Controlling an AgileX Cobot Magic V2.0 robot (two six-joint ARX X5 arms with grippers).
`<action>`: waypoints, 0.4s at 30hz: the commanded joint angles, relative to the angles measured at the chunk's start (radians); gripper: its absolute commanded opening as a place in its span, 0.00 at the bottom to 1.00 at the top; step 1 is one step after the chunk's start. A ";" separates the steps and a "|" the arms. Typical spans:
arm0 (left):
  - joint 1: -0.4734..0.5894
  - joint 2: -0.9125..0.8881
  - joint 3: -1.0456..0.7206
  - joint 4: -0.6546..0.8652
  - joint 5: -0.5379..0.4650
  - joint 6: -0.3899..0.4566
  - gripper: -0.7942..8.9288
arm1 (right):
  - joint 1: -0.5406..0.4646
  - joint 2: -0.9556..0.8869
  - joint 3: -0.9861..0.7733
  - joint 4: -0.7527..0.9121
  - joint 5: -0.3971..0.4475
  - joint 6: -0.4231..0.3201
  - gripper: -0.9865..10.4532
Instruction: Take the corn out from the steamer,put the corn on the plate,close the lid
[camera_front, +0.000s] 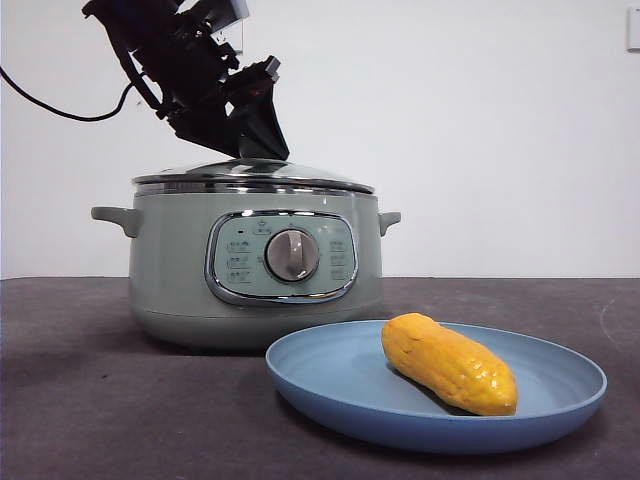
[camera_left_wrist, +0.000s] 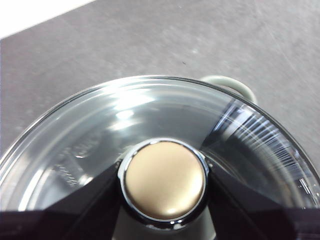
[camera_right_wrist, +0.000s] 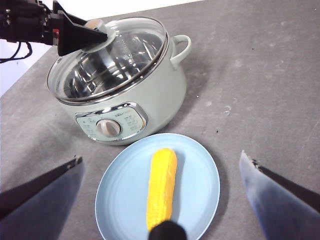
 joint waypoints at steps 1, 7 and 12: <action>-0.012 -0.009 0.013 0.014 0.013 -0.003 0.07 | 0.002 -0.002 -0.008 0.007 0.003 -0.008 0.56; -0.012 -0.009 0.013 -0.001 0.010 -0.003 0.07 | 0.002 -0.002 -0.008 0.007 0.002 -0.008 0.56; -0.011 -0.005 0.013 -0.047 0.006 -0.004 0.07 | 0.002 -0.002 -0.008 0.007 0.002 -0.008 0.56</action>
